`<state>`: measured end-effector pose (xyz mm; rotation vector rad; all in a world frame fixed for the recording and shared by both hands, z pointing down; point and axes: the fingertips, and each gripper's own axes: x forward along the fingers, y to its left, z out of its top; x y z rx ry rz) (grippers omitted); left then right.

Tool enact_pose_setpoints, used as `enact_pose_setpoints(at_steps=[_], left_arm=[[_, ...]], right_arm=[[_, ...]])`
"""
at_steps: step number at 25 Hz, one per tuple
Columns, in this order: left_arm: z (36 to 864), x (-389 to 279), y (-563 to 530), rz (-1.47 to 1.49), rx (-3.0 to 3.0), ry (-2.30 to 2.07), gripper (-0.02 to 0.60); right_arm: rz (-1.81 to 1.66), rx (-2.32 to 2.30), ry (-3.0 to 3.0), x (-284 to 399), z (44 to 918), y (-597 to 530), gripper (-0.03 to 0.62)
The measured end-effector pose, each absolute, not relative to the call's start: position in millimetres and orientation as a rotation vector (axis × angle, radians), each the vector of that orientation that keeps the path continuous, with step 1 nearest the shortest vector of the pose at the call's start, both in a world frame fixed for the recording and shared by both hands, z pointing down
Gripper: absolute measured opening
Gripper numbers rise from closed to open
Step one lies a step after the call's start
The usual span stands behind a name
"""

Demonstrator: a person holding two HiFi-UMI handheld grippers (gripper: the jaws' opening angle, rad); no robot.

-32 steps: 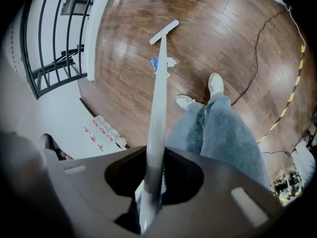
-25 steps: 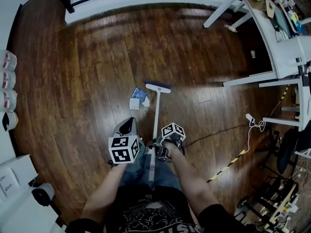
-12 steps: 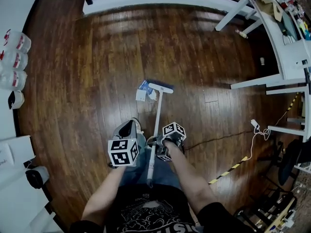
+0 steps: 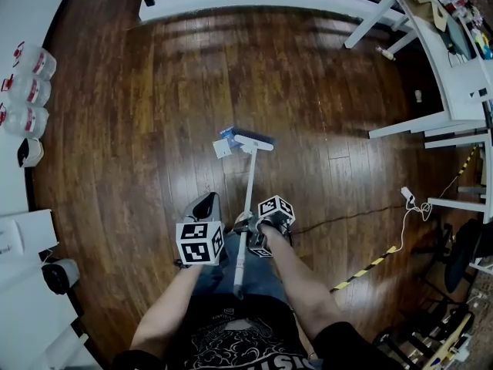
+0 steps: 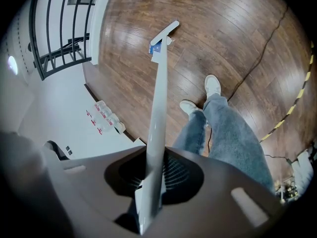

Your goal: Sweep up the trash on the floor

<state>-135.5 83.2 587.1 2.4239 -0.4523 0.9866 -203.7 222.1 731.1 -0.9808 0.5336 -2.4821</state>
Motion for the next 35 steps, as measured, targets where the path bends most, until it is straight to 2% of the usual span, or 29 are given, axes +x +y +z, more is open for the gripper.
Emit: enact_pose_setpoints(at_steps=[13,20,35], left_arm=[[581.6,-168.0,76.8,0.982,2.446,-0.381,0.005],[565.8,-172.4,74.8,0.950,2.474,-0.314,0.005],[539.8,-207.7,72.7,0.885,2.496,-0.216,0.005]], right_arm=[[-2.361,-1.132,0.497,-202.5,723.6,214.8,0.063],[-2.260,-1.242,0.491,-190.0,699.2,220.8,0.067],[-2.222,-1.496,0.813,-221.0,629.2,245.5,0.067]])
